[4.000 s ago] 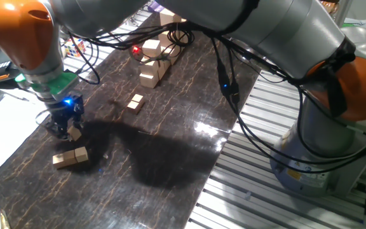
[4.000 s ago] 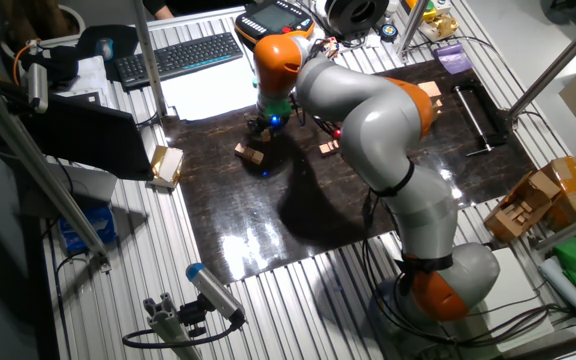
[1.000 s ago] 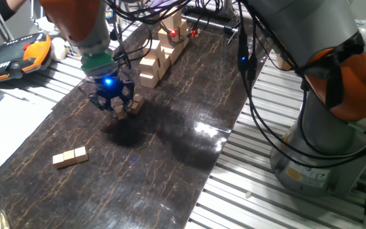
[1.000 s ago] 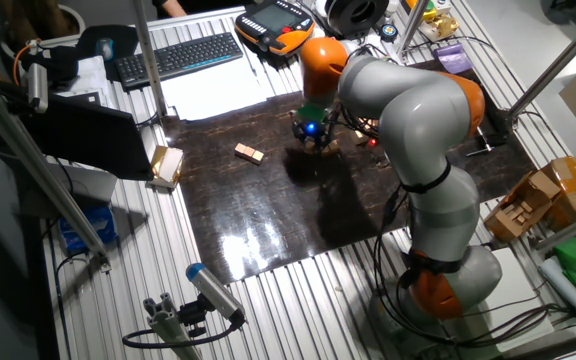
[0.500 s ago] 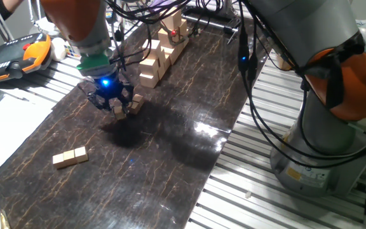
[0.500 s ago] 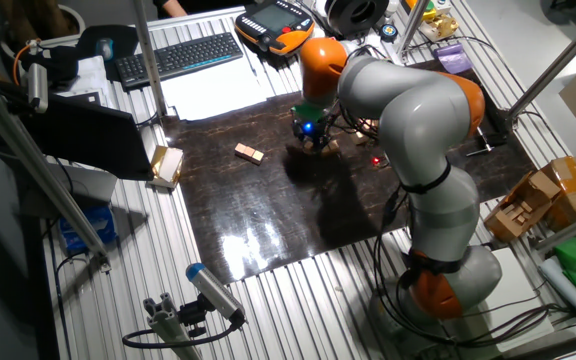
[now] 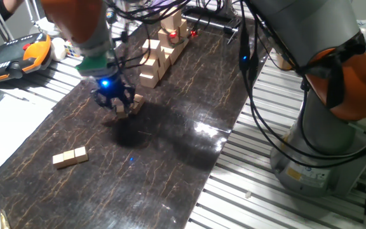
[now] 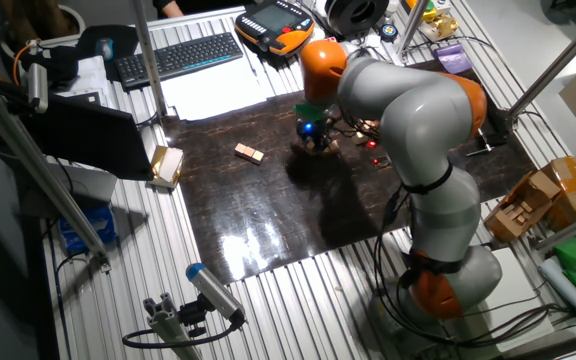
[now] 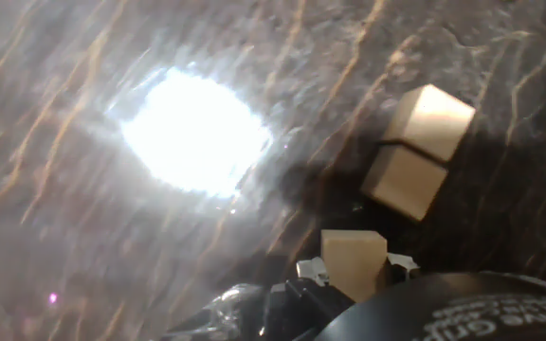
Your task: Stack the blocks into a pyramid shape
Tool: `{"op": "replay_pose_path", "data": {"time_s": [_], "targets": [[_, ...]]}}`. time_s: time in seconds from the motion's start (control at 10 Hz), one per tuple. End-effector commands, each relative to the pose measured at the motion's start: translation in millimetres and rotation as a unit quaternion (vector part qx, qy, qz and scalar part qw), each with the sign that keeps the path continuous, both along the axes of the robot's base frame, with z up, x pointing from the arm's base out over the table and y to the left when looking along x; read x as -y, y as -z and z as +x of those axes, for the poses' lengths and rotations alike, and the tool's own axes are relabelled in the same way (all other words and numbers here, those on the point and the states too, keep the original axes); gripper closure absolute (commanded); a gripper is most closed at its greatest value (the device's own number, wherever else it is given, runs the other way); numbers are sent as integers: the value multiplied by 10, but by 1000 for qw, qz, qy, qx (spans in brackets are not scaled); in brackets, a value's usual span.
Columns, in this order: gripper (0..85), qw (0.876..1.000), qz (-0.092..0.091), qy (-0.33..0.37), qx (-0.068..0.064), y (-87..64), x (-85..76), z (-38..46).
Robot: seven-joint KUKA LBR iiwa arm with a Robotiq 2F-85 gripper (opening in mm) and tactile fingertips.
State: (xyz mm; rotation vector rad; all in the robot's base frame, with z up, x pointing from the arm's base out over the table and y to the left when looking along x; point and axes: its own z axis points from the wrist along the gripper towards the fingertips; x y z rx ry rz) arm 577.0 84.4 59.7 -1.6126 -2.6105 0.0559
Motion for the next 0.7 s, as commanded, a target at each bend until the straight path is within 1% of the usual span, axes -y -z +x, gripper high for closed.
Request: {"op": "replay_pose_path", "data": {"time_s": [0.0,0.1,0.2,0.3,0.4,0.6], "targets": [[547,989,6,145,0,12,30,-15],[567,988,6,153,-2,6,10,-21],[583,986,1,166,2,-2,-28,-28],[583,984,-13,179,9,2,-62,-50],[580,982,-21,187,13,0,-63,-61],[567,980,-25,196,21,11,-28,-75]]}}
